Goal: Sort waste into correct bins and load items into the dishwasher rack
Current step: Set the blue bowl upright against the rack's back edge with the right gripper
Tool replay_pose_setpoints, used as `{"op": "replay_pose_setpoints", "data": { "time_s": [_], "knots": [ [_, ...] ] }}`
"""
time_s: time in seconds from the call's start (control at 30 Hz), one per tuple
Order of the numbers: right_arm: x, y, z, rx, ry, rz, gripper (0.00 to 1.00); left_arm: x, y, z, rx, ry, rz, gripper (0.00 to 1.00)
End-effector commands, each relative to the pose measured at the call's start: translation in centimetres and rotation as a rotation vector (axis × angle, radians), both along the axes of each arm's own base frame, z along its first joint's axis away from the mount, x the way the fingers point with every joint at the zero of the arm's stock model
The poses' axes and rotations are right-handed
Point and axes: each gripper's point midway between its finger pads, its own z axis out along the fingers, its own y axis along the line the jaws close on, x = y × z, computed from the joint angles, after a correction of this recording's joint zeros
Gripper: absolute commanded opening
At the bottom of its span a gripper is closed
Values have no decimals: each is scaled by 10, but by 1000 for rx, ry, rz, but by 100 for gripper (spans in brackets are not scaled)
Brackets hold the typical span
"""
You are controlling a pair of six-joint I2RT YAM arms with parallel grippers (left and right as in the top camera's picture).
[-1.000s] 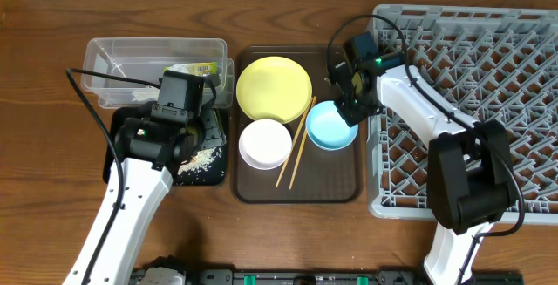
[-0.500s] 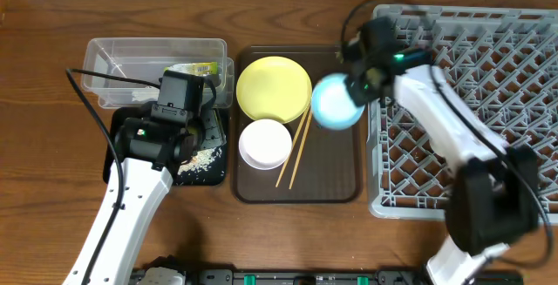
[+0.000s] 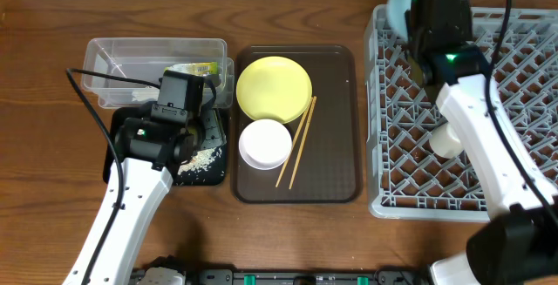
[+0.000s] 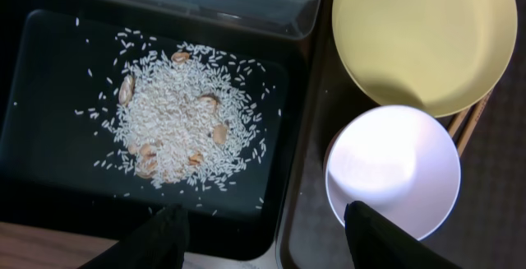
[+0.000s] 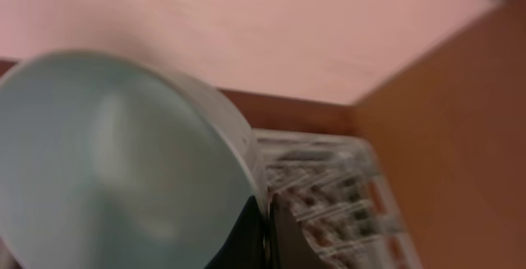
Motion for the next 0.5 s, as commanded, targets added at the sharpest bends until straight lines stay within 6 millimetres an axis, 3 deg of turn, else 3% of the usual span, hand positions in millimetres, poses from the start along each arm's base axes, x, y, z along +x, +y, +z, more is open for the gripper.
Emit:
{"op": "replay_pose_setpoints", "data": {
  "time_s": [0.0, 0.23, 0.47],
  "knots": [
    [-1, -33, -3, -189, 40, -169, 1, 2, 4, 3, 10, -9, 16, 64],
    [20, -30, -47, -230, 97, -175, 1, 2, 4, 3, 9, -9, 17, 64],
    [27, -31, -82, -282, 143, -224, 1, 2, 4, 3, 9, -9, 17, 64]
  ]
}}
